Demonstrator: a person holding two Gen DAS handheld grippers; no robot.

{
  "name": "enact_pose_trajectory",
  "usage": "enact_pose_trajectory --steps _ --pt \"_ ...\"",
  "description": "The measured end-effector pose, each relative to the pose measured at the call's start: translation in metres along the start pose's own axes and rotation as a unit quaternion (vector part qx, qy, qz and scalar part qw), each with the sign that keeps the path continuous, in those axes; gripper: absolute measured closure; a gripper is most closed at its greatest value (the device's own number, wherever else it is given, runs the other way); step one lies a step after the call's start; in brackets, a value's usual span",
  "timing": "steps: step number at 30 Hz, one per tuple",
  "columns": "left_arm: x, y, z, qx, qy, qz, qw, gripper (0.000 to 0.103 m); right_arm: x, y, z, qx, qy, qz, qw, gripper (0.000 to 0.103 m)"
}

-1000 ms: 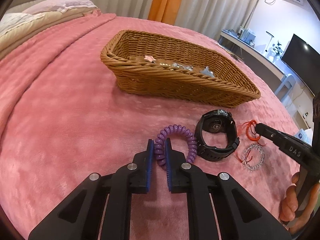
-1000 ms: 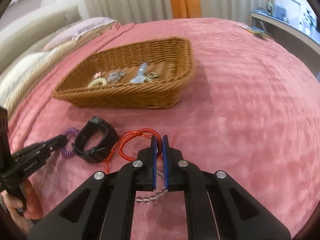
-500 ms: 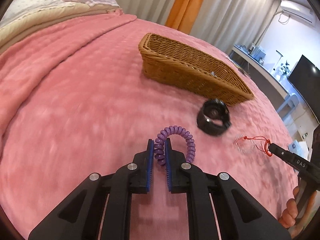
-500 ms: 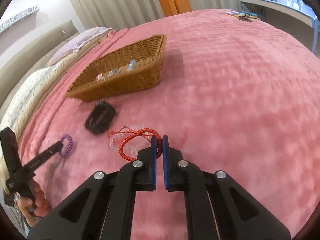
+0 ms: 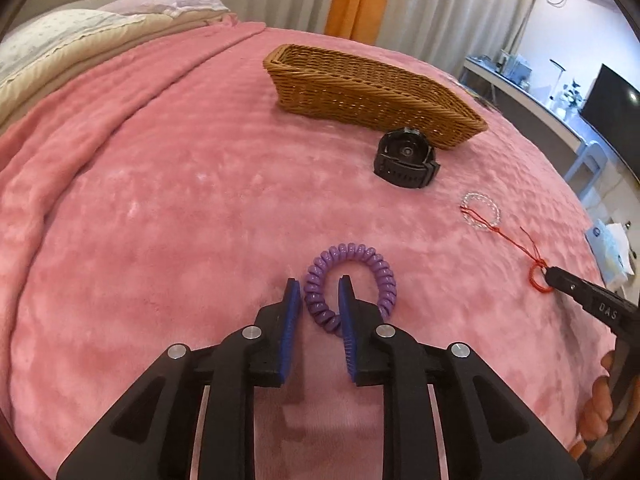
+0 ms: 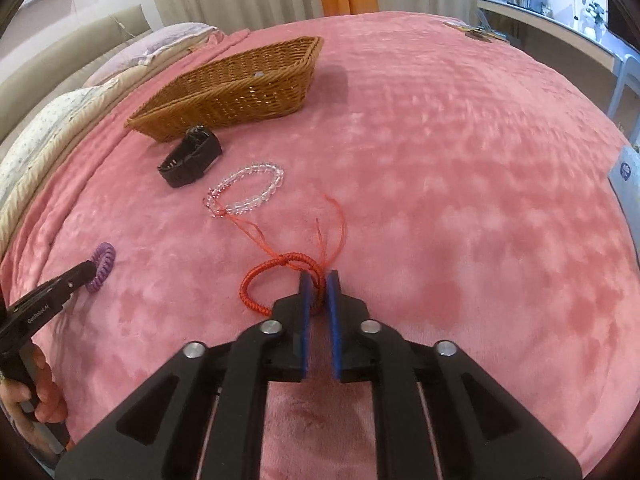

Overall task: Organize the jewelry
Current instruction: 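Lift the red cord bracelet and purple hair tie off the bedspread, then lower the red bracelet and purple hair tie into the basket, open both grippers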

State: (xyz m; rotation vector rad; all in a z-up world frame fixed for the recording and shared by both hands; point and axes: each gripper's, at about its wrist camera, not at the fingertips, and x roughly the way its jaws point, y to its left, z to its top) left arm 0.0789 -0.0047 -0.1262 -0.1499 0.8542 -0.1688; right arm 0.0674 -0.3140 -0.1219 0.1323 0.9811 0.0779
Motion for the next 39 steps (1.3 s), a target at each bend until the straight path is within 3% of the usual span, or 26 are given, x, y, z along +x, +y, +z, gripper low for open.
enact_pose_trajectory --steps 2,3,9,10,14,15,16,18,20,25,33,39 --pt "-0.002 0.003 0.0 0.002 0.002 -0.006 1.0 0.084 -0.002 -0.002 0.001 0.003 -0.003 -0.008 1.0 0.066" --pt "-0.004 0.005 0.0 0.002 0.002 -0.008 1.0 0.083 -0.004 -0.002 0.002 0.002 -0.006 -0.012 1.0 0.06" --pt "0.003 0.001 0.004 0.013 0.011 0.001 0.9999 0.078 0.006 0.012 0.008 -0.03 -0.004 -0.027 0.999 0.058" --pt "0.006 0.0 0.005 0.016 0.012 0.003 0.9998 0.077 0.011 0.017 0.008 -0.039 0.001 -0.036 0.999 0.059" --pt "0.011 -0.007 0.005 0.035 0.015 0.019 0.9991 0.077 0.021 0.034 0.007 -0.08 0.006 -0.059 0.995 0.089" --pt "0.012 -0.009 0.005 0.041 0.016 0.022 0.9988 0.079 0.021 0.039 0.006 -0.092 0.007 -0.058 0.994 0.093" --pt "0.013 -0.01 0.005 0.043 0.016 0.022 0.9987 0.094 0.021 0.044 0.004 -0.104 0.005 -0.059 0.993 0.098" --pt "0.011 -0.014 0.004 0.055 0.014 0.024 0.9981 0.095 0.018 0.053 0.0 -0.126 0.0 -0.055 0.99 0.099" --pt "0.007 -0.017 0.002 0.063 0.006 0.021 0.9978 0.095 0.009 0.059 -0.003 -0.132 -0.008 -0.024 0.991 0.099" --pt "-0.025 -0.019 0.01 0.054 -0.043 -0.018 0.9975 0.095 -0.022 0.068 0.002 -0.126 -0.034 0.026 0.991 0.099" --pt "-0.073 -0.027 0.06 0.048 -0.124 -0.048 0.9899 0.095 -0.071 0.093 0.048 -0.148 -0.117 0.03 0.982 0.099" --pt "-0.07 -0.035 0.112 0.054 -0.153 -0.046 0.9857 0.095 -0.07 0.107 0.094 -0.156 -0.141 0.027 0.977 0.099"
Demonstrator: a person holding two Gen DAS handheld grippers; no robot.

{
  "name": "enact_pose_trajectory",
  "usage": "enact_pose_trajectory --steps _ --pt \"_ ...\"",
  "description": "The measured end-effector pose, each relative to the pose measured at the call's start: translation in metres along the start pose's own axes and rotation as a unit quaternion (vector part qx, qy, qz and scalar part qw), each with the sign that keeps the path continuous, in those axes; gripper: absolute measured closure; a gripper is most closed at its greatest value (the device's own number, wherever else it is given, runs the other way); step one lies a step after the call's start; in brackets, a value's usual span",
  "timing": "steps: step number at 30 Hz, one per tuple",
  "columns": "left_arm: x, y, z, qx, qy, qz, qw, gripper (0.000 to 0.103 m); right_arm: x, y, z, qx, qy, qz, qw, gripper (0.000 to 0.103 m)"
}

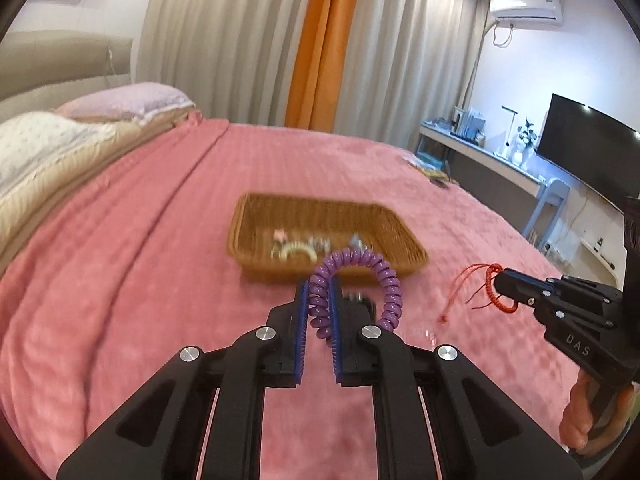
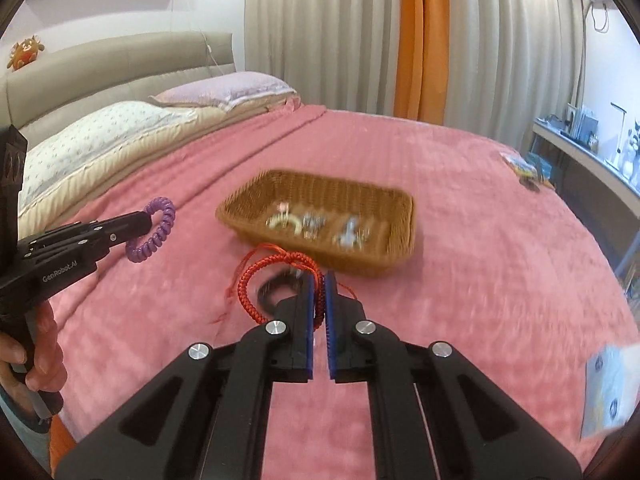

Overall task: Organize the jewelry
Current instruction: 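Lower the red bracelet and purple hair tie into the basket, open both grippers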

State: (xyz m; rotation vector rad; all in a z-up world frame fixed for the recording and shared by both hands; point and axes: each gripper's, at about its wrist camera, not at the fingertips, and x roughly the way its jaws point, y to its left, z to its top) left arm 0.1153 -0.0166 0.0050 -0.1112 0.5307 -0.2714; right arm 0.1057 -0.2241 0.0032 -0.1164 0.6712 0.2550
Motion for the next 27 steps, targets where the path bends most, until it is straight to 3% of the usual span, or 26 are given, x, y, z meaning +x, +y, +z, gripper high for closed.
enact_pose_trajectory --steps 6,12,19,27 --pt "0.039 0.007 0.045 -0.01 -0.019 0.003 0.9998 0.095 0.041 -0.015 0.049 0.017 -0.016 -0.008 1.0 0.099" --pt "0.093 0.02 0.069 -0.038 -0.014 -0.004 0.9992 0.094 0.108 -0.036 0.081 0.049 -0.002 -0.015 0.999 0.099" --pt "0.163 0.034 0.064 -0.057 0.019 -0.004 0.9982 0.094 0.183 -0.068 0.076 0.107 0.045 -0.012 0.993 0.099" --pt "0.205 0.037 0.037 -0.041 0.065 0.01 0.997 0.094 0.23 -0.069 0.056 0.097 0.096 -0.028 0.99 0.099"
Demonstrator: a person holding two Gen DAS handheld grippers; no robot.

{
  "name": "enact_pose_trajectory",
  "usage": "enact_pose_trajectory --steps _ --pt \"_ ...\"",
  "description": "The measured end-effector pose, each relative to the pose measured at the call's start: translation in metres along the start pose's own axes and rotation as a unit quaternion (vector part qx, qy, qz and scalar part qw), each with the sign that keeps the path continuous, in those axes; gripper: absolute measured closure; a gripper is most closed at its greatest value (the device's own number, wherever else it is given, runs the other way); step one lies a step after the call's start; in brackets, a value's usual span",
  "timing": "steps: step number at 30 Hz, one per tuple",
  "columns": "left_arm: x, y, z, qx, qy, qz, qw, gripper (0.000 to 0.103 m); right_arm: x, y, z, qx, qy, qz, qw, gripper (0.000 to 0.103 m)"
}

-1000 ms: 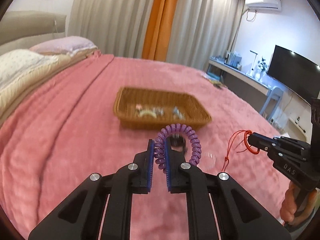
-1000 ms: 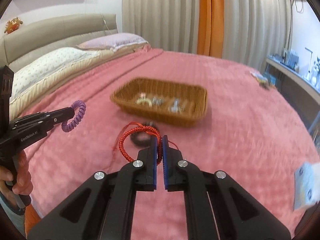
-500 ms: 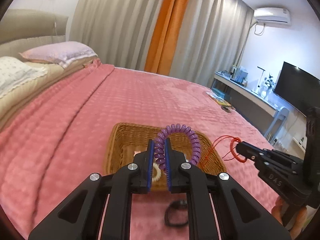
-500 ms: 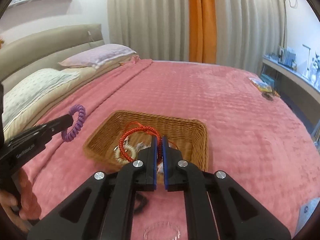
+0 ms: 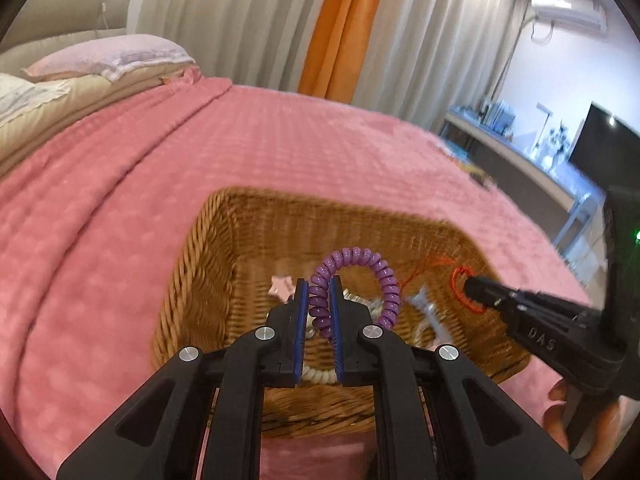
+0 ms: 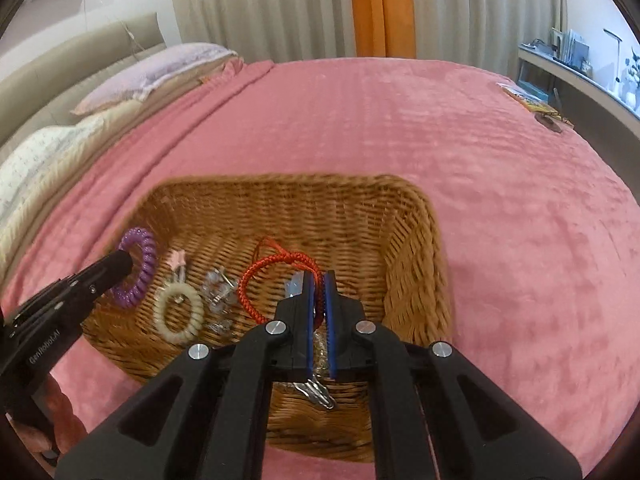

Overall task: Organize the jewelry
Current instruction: 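Lower the red bracelet and purple hair tie into the basket, open both grippers, then grasp the black watch with the left gripper while the right grasps the clear beaded bracelet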

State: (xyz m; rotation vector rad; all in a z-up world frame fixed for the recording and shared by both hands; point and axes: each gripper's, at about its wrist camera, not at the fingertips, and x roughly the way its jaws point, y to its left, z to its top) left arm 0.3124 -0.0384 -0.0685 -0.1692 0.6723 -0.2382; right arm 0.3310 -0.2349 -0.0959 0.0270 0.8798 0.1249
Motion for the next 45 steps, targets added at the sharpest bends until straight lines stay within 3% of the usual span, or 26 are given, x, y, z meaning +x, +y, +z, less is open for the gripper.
enact_pose_trajectory --steps 4,6,13,15,16,17,22,29,36,40,42,45 --pt "0.008 -0.001 -0.004 0.005 0.014 0.003 0.9999 0.093 0.003 0.005 -0.004 -0.015 0.005 -0.014 1.0 0.099" --pt "0.007 -0.001 -0.005 0.009 0.014 0.01 0.9998 0.086 0.002 0.008 -0.003 -0.018 0.005 -0.013 1.0 0.098" --pt "-0.014 0.001 -0.005 -0.003 -0.011 -0.003 0.9999 0.069 -0.007 0.003 -0.007 0.0 0.003 0.015 1.0 0.079" --pt "-0.025 0.002 -0.007 -0.008 -0.022 -0.009 0.9997 0.066 -0.014 0.001 -0.008 0.008 -0.005 0.021 1.0 0.069" --pt "-0.03 0.002 -0.008 -0.01 -0.027 -0.012 0.9995 0.066 -0.02 0.0 -0.008 0.012 -0.011 0.023 1.0 0.056" --pt "-0.036 0.001 -0.01 -0.011 -0.032 -0.013 0.9993 0.066 -0.024 -0.001 -0.009 0.015 -0.017 0.022 1.0 0.051" --pt "-0.071 -0.004 -0.029 -0.024 -0.058 -0.042 0.9971 0.061 -0.056 -0.004 -0.018 0.022 -0.042 0.02 0.999 0.051" --pt "-0.096 -0.017 -0.068 -0.018 -0.051 -0.07 0.9961 0.061 -0.101 -0.013 -0.068 0.024 -0.06 -0.005 0.998 0.05" --pt "-0.093 -0.022 -0.099 -0.009 -0.016 -0.069 0.9974 0.061 -0.105 -0.016 -0.119 0.008 -0.03 -0.031 0.999 0.051" --pt "-0.075 -0.018 -0.107 -0.015 0.026 -0.07 0.9971 0.061 -0.096 -0.018 -0.14 0.007 0.0 -0.034 0.999 0.051" --pt "-0.068 -0.015 -0.107 -0.021 0.038 -0.079 0.9959 0.061 -0.092 -0.019 -0.146 0.007 0.011 -0.037 0.999 0.058" --pt "-0.056 -0.014 -0.113 -0.025 0.065 -0.103 0.9922 0.061 -0.091 -0.02 -0.148 0.01 0.012 -0.033 0.999 0.059"
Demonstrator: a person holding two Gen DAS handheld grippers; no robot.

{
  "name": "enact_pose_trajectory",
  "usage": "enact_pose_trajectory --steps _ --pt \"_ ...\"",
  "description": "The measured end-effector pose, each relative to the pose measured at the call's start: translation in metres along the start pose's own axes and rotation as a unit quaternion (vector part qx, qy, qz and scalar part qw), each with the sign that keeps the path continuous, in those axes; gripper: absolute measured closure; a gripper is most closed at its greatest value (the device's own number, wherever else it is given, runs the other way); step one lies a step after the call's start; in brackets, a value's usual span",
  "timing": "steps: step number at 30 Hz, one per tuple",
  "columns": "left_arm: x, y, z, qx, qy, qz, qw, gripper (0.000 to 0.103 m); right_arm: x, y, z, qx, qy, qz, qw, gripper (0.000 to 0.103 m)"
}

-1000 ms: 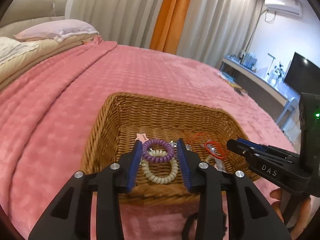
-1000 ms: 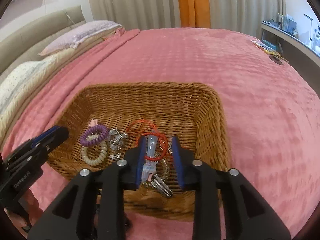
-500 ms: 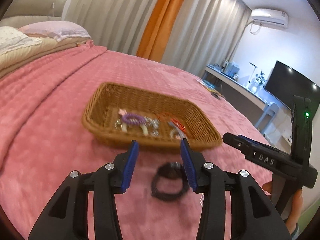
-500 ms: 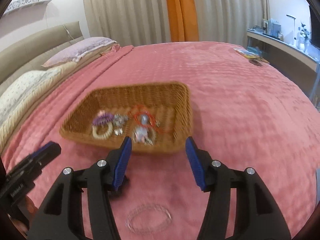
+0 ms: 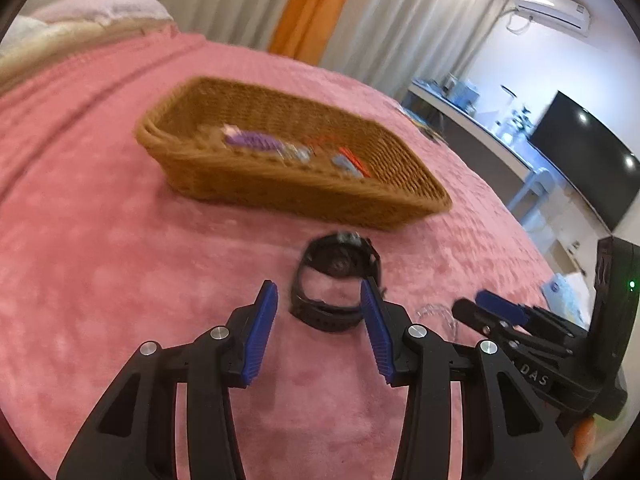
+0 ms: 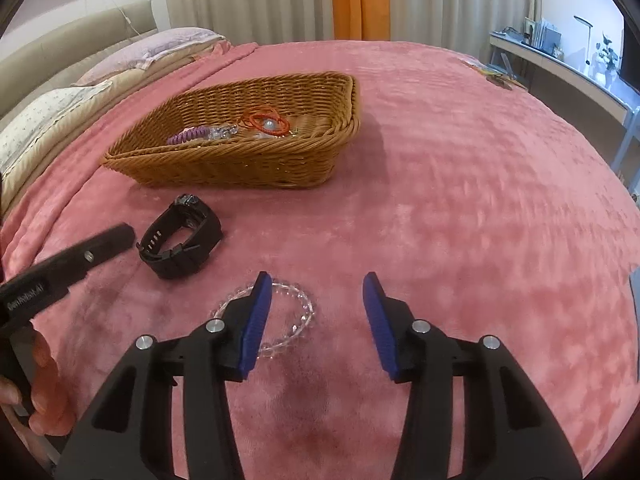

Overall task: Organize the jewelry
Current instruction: 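Grasp the black watch with the left gripper while the right grasps the clear beaded bracelet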

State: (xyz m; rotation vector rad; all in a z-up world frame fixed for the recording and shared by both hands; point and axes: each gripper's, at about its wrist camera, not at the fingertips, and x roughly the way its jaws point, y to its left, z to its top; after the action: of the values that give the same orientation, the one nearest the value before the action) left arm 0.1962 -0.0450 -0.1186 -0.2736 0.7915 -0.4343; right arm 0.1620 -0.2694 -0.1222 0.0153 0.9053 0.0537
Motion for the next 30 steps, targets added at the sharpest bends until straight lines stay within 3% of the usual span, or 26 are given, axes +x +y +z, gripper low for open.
enact_pose_trajectory --steps 7,11,14,18,25,29,30 --pt "0.01 -0.002 0.009 -0.001 0.01 0.023 0.9997 0.061 0.016 0.01 -0.008 -0.02 0.032 -0.006 0.999 0.065" --pt "0.025 -0.008 0.022 0.01 0.027 0.055 0.9981 0.063 0.018 0.008 -0.008 -0.02 0.033 -0.004 0.999 0.066" --pt "0.041 -0.003 0.022 0.004 0.054 0.054 0.9971 0.078 0.019 0.009 -0.009 -0.022 0.034 -0.007 0.999 0.066" --pt "0.048 -0.003 0.019 0.012 0.061 0.063 0.9961 0.083 0.022 0.016 -0.008 -0.031 0.033 -0.021 0.999 0.066" --pt "0.045 -0.01 0.015 0.024 0.044 0.083 0.9953 0.089 0.021 0.029 -0.011 -0.061 0.025 -0.019 0.998 0.094" --pt "0.034 -0.013 0.009 0.034 0.026 0.09 0.995 0.089 0.019 0.03 -0.011 -0.065 0.02 -0.009 0.998 0.095" --pt "0.032 -0.015 0.009 0.035 0.02 0.093 0.9949 0.094 0.017 0.03 -0.012 -0.066 0.017 -0.004 0.998 0.095"
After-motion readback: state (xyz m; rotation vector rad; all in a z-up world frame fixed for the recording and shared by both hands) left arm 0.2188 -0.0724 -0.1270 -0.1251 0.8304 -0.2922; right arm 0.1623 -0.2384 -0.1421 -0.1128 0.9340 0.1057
